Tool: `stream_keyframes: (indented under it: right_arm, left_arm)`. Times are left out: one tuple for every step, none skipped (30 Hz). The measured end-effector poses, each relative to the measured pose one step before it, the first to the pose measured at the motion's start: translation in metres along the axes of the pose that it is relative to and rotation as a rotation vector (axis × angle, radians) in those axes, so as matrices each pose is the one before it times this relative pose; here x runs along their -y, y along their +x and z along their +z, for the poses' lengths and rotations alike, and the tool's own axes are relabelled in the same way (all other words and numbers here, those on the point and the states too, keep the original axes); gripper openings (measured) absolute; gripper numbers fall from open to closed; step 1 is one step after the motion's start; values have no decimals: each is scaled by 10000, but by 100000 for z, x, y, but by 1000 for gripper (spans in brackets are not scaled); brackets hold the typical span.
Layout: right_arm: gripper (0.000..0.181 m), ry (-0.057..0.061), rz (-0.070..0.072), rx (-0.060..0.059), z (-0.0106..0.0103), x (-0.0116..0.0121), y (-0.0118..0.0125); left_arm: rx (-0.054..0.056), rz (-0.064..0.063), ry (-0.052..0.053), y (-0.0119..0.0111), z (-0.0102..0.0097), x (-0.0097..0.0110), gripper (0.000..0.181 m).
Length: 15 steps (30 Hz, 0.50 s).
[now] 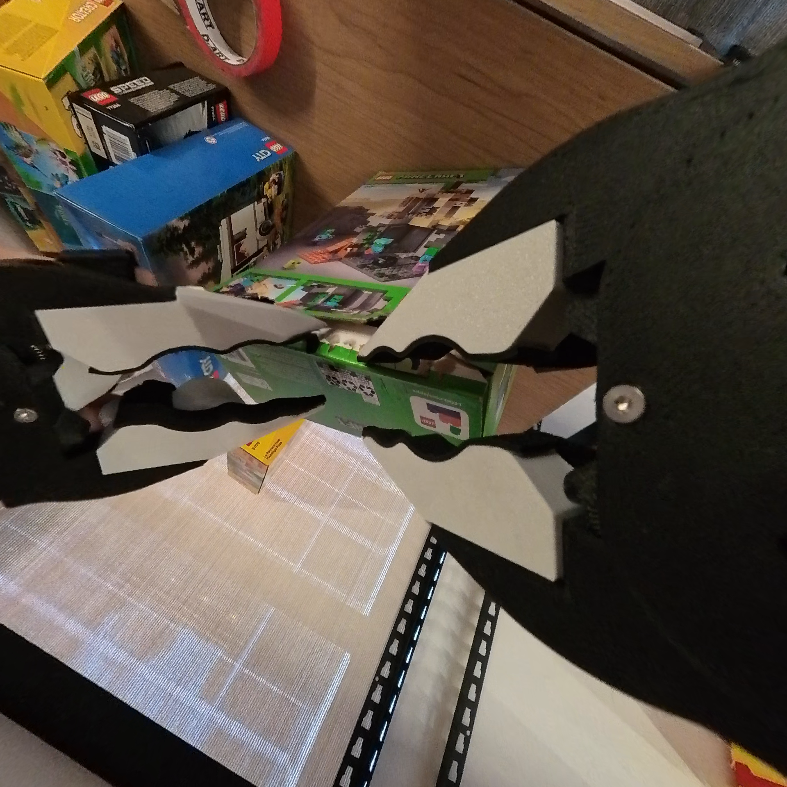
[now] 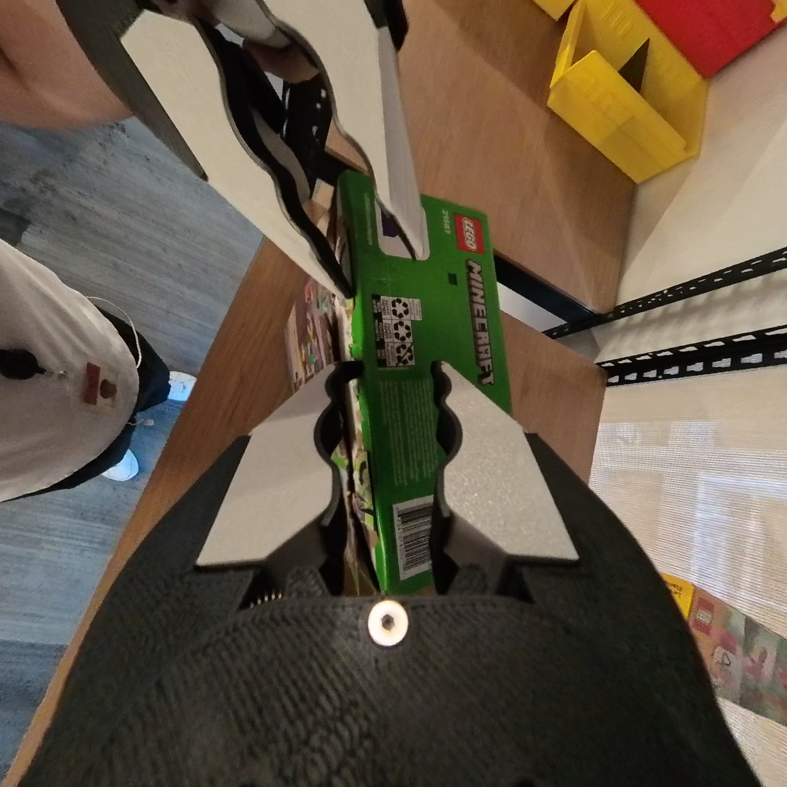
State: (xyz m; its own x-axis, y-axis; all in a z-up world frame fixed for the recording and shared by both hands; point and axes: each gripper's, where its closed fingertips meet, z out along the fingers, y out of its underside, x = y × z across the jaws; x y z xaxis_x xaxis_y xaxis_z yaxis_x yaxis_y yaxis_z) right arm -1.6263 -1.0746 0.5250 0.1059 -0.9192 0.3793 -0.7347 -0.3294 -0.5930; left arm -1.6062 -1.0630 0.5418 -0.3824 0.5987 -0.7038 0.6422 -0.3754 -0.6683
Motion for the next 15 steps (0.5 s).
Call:
stream_keyframes:
  right_arm:
    - [40,-35,20,89,-56,85,-117]
    - [40,16,-2,186,-148,106,-237]
    - [40,152,21,90,-240,225,-45]
    - [41,296,97,139,-346,379,-53]
    - [40,436,215,245,-454,562,-142]
    - [40,423,345,176,-487,548,63]
    - [40,332,455,137,-429,428,235]
    - [40,222,524,170,-315,291,250]
    - [40,-8,488,73,-127,-2,438]
    - [42,-225,366,-133,28,-271,719]
    - [42,-341,270,-28,216,-440,485]
    - [42,-465,159,207,294,-589,4]
    - [44,-431,143,224,324,-524,-87]
    - [44,-310,146,145,277,-287,8]
    - [44,-203,128,103,240,-105,16]
  left_arm:
    - [-26,-22,14,28,4,-8,28]
    - [-17,-27,18,7,11,1,28]
    - [-7,-24,26,1,-18,11,28]
    - [-4,-16,14,3,3,2,27]
    - [-8,-3,9,36,0,-11,27]
    - [-10,8,19,55,11,0,26]
    - [-10,5,16,58,9,-3,26]
    - [-12,-4,14,47,19,-8,25]
    - [-7,-5,10,33,5,4,25]
    - [-5,-6,1,5,8,-2,25]
    - [-4,-2,-4,4,2,7,26]
    - [9,10,-6,-16,2,-2,26]
    - [10,6,-6,-3,-11,6,26]
    - [1,0,-3,11,-7,-7,26]
    - [0,5,-2,33,-1,-9,26]
